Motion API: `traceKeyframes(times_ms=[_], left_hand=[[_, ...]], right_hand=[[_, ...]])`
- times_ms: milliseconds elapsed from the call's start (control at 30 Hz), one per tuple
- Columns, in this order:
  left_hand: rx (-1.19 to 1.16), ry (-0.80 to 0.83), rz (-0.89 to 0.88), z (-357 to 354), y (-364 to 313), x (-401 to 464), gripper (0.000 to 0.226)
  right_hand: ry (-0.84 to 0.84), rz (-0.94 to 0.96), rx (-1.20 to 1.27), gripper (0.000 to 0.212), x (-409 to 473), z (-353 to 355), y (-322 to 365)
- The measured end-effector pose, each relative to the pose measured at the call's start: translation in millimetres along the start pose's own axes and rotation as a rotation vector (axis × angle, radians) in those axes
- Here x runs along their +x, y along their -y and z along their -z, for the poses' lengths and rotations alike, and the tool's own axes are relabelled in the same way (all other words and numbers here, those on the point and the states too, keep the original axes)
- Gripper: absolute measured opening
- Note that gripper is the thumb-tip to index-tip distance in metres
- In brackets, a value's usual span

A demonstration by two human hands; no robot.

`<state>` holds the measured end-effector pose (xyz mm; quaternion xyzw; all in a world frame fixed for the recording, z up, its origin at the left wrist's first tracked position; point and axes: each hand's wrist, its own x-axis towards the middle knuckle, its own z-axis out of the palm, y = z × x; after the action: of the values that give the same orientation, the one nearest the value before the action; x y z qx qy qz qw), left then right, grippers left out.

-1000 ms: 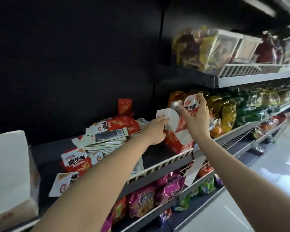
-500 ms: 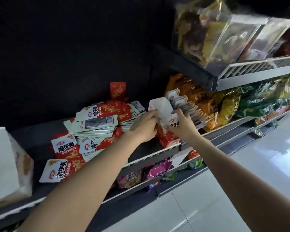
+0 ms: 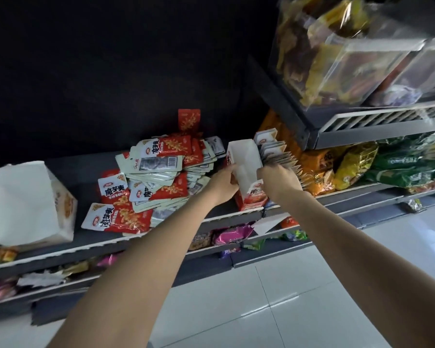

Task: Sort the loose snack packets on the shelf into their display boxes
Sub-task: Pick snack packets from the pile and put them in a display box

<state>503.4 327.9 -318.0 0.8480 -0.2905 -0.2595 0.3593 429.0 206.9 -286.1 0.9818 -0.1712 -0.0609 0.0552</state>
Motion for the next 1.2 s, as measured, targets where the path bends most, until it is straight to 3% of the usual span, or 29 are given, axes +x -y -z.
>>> traceKeyframes(times_ms=[133, 267, 567, 700, 900, 1100, 1200], left_hand=[[-0.088, 0.032, 0.106, -10.4, -2.8, 1.1, 0.062], [-0.083, 0.039, 0.134, -13.8, -5.1, -1.8, 0.054], [0.002, -0.367, -0.013, 37.9, 2.4, -48.3, 0.022], [0.220, -0.395, 0.009, 69.9, 44.8, -62.5, 0.020], [0.276, -0.296, 0.208, 101.9, 125.8, -66.9, 0.030], [0.304, -0.072, 0.345, 111.1, 175.3, -66.7, 0.069], [0.289, -0.167, 0.490, 114.9, 188.5, -60.1, 0.077]], right_hand=[[0.114, 0.037, 0.070, 0.036, -9.6, 1.6, -8.8], [0.120, 0.065, 0.140, 0.038, -11.6, 3.6, -11.7], [0.015, 0.174, 0.315, 0.027, 1.7, 25.6, 26.5], [0.094, 0.216, 0.476, 0.034, 25.2, 23.3, 73.0], [0.224, 0.211, 0.590, 0.055, 56.3, -6.0, 134.1], [0.371, 0.301, 0.419, 0.073, 75.9, -38.8, 170.3], [0.422, 0.313, 0.379, 0.074, 87.1, -48.4, 178.0]])
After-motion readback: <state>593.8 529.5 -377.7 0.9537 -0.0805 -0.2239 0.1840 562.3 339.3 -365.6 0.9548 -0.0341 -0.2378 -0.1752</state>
